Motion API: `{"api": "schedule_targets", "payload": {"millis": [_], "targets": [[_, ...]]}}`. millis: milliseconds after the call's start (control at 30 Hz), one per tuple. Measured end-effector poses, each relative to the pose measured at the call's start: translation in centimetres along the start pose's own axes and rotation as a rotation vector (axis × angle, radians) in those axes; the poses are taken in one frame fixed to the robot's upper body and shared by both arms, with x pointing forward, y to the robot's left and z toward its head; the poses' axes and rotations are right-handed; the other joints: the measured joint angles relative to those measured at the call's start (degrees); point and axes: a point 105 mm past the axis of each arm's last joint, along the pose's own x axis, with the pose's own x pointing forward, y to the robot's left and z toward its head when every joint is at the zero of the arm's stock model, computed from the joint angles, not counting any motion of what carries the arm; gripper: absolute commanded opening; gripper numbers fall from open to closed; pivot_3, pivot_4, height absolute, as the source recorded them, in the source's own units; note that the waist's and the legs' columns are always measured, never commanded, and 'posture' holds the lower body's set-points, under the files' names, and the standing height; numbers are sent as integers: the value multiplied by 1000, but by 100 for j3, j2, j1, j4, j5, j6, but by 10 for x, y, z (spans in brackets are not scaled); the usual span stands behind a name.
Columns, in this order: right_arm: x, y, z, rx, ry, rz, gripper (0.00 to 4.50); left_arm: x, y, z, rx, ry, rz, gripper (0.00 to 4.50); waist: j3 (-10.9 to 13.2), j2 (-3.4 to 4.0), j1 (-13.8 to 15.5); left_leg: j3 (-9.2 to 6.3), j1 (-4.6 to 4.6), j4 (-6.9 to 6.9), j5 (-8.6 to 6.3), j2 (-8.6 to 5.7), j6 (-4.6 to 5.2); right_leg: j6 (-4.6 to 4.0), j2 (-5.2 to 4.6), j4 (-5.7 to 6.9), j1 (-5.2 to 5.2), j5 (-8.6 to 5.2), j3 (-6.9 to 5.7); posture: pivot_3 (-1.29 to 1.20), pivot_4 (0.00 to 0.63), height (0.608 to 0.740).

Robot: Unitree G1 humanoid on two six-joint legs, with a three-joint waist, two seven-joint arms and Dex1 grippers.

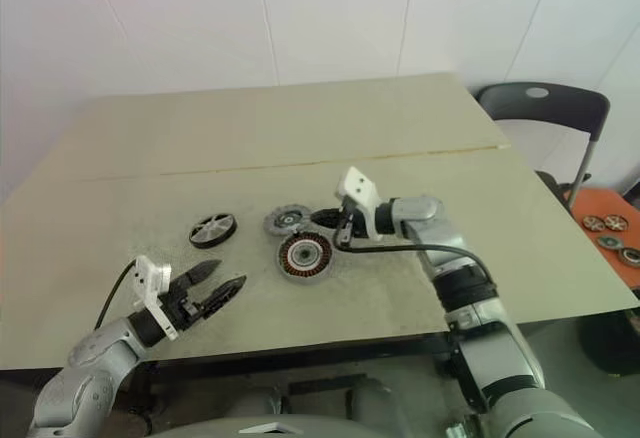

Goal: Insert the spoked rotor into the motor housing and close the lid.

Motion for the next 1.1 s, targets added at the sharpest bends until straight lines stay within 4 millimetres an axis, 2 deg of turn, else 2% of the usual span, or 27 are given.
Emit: {"api": "schedule_targets", "payload": {"millis": [100,267,433,567,667,900,967,1033,1100], "targets": [[-11,7,-1,-21,-4,40,23,1,9,2,-88,-32,87,4500,4,-7,5,-4,0,2,0,1,0,20,2,1,2,-7,-4,0,0,740],[-21,20,-8,-16,7,90,23,13,37,23,-253,-149,259,4500,8,-12,7,-6,0,8,0,-1,0,34,1,3,7,5,-8,0,0,740],[-24,21,-2,-20,-7,74,23,31,43,28,-407,-199,313,4500,9,-16,19,-9,1,8,1,-6,-2,18,1,2,10,16,-9,0,0,740],[-27,19,-1,-28,-8,49,23,47,45,31,-525,-228,319,4500,8,-16,140,-14,7,11,5,-35,-8,17,2,4,19,15,-18,0,0,740],[-27,18,0,-31,-12,29,0,54,48,32,-609,-246,336,3886,8,-15,188,-16,7,12,18,-50,-30,17,-7,4,27,15,-27,0,0,740],[-30,16,-4,-21,-13,-15,0,52,62,25,-721,-244,407,1626,6,-18,172,-15,6,14,23,-56,-39,23,-12,2,29,18,-24,0,0,740],[-32,17,-6,-16,-10,-24,0,54,60,29,-733,-258,388,998,5,-20,175,-15,5,13,23,-57,-39,23,-12,2,29,18,-25,0,0,740],[-37,16,-7,-11,-11,-42,0,57,57,35,-737,-275,364,703,3,-21,168,-14,8,13,24,-57,-40,22,-12,2,31,18,-25,0,0,740],[-43,13,-7,-1,-12,-68,0,58,54,38,-731,-281,348,633,-1,-22,164,-14,15,13,25,-57,-41,21,-11,3,38,17,-25,0,0,740]]}}
